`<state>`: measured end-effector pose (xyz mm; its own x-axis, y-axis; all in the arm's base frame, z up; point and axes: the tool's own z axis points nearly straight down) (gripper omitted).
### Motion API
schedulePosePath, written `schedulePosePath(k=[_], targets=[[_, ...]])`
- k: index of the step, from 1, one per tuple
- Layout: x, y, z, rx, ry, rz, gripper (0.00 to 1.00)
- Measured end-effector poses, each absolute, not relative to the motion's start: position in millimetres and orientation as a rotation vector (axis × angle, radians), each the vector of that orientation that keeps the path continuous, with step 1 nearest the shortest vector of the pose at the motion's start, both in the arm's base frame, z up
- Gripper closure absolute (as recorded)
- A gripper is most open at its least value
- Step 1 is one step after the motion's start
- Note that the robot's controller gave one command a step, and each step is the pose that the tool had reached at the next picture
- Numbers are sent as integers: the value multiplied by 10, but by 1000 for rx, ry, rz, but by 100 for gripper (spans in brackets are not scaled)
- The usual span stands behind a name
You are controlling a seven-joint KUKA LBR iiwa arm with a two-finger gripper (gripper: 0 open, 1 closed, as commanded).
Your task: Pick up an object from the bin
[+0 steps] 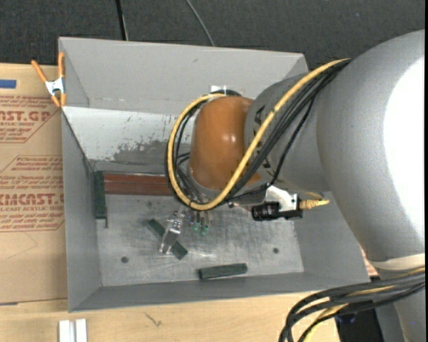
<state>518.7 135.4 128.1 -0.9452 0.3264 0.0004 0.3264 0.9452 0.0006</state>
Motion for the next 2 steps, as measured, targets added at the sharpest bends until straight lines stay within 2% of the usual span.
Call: schedulePosePath(k=[1,2], targets=[[5056,1375,728,-337,-3125,-1,0],[4923,1350,728,-781,-3040,-11,100]])
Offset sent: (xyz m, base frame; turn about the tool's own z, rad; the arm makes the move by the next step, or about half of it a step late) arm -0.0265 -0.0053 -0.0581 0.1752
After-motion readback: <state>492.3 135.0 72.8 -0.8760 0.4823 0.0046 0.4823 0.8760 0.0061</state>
